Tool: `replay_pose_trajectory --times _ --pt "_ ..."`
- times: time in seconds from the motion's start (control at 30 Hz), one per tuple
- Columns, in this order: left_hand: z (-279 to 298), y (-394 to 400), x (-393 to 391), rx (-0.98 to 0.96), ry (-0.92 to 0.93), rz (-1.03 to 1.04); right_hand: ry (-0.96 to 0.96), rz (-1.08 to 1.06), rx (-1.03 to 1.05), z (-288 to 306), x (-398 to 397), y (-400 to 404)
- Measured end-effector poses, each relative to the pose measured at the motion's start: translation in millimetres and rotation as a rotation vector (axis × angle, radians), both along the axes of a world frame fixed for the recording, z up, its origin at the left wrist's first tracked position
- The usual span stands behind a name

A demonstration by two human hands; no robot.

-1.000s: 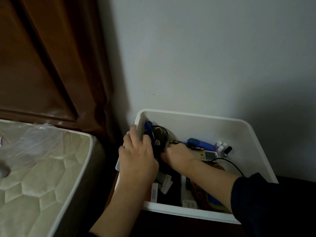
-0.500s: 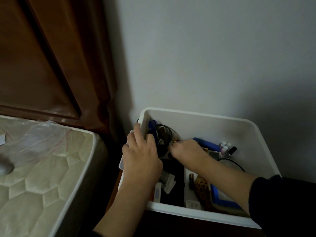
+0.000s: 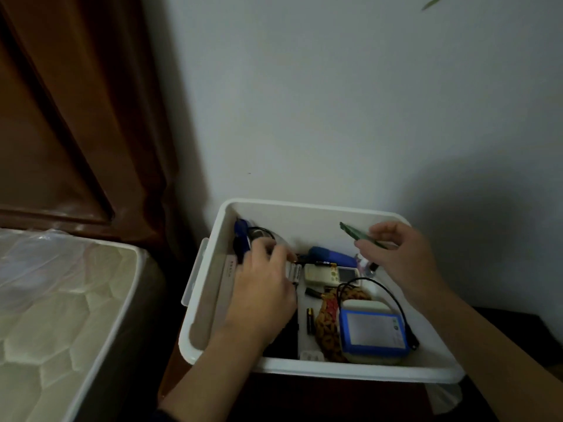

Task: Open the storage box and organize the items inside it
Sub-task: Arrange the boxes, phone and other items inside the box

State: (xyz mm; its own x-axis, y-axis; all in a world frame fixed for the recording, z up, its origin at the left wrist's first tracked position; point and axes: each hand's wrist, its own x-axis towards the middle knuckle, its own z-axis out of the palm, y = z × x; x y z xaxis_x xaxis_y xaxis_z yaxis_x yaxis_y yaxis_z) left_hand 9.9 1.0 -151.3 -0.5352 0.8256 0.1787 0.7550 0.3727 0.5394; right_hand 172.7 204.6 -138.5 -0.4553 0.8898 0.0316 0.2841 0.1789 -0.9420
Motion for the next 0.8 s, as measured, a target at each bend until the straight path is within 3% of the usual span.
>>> replay_pose_trajectory --times 0.07,0.23,0.4,0.63,0.8 --pt "-7.6 17.7 18.4 -0.072 -0.21 -0.173 -0.005 0.045 0.058 -0.6 8.1 2.1" --pt "-23.8 62.4 56.4 -0.368 -0.199 -0.472 -0.174 0.056 0.225 -7.0 18.4 13.7" --pt "-33.2 75.3 62.0 -0.443 0.08 -0.574 -0.214 0.072 0.254 -12.6 17.2 12.7" --pt "-40.6 72.3 57.9 -0.477 -0.011 -0.646 -0.183 0.026 0.412 -15.3 11.5 3.1" --pt "-41.4 72.0 56.7 -0.485 -0.068 -0.644 -0.194 -0.003 0.377 -11.2 10.5 12.5"
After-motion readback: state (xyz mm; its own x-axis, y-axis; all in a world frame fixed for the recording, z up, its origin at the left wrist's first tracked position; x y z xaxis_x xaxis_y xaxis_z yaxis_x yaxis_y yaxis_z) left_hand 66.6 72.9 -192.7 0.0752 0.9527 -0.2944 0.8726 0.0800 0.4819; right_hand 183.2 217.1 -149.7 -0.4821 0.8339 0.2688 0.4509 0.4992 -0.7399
